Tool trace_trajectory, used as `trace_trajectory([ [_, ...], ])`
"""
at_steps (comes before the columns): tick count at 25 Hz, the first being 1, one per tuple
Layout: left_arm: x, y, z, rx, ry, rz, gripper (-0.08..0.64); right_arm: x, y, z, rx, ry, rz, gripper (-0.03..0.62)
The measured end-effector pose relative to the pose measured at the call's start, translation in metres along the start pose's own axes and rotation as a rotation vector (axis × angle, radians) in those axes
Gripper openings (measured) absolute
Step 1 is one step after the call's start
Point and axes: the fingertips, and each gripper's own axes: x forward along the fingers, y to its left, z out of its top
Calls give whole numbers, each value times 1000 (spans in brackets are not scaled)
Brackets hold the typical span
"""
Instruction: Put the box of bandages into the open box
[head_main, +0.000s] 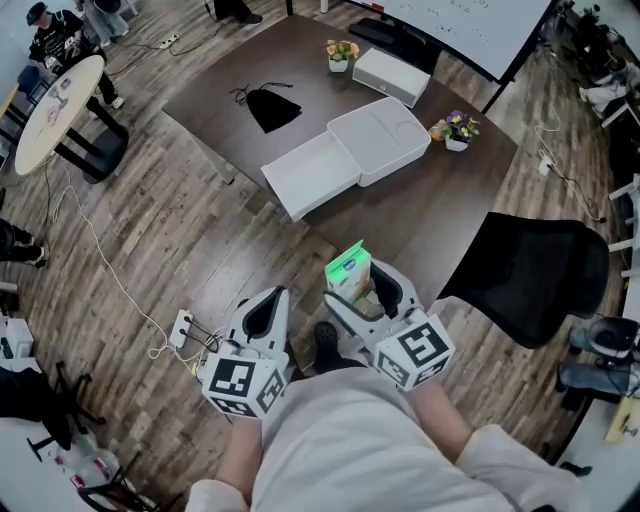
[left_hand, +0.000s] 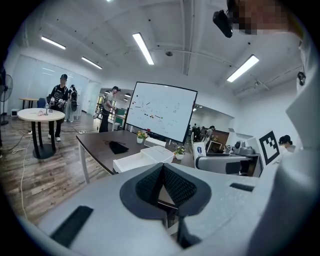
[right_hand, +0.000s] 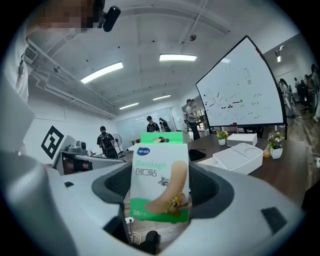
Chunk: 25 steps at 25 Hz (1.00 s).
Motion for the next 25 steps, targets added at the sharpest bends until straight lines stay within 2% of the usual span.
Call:
trace_trajectory([
  [7,7,23,1,5,16,-33,3,25,5,-7,5,32,-12,354],
  [11,19,40,3,-1,31,-75,3,43,-2,-3,10,35,-58,354],
  [16,31,65,24,10,34,-144,3,71,-6,13,21,25,-129,354],
  [25,57,113,55,33,31,-252,3,125,-4,27,11,41,-197,354],
])
